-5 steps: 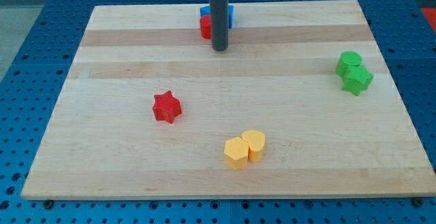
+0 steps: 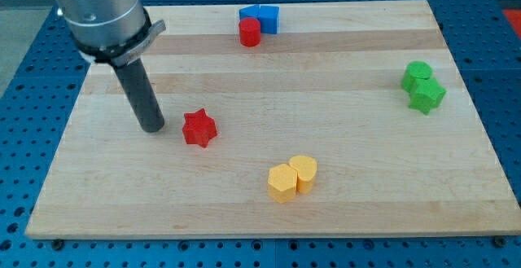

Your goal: Move the red star closer to the red circle

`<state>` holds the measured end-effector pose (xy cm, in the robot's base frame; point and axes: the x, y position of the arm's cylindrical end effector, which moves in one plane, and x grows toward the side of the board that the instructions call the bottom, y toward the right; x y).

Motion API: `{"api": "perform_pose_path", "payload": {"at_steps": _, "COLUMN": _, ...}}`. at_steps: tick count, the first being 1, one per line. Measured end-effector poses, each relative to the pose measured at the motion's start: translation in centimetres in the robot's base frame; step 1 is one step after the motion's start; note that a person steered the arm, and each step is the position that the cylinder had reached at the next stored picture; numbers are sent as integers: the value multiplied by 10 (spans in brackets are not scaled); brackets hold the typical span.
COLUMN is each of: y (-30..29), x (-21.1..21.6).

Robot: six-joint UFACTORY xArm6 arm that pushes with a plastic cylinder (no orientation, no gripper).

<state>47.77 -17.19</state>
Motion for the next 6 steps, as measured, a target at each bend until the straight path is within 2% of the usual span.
{"api": "perform_pose_path", "payload": {"at_steps": 1, "y": 4, "x": 30}}
{"api": "perform_pose_path", "payload": {"at_steps": 2, "y": 31, "x": 42}}
{"api": "perform_pose_path", "payload": {"at_steps": 3, "y": 60, "x": 32}}
{"api": "perform_pose_path", "payload": {"at_steps": 6, "y": 79, "x": -39}}
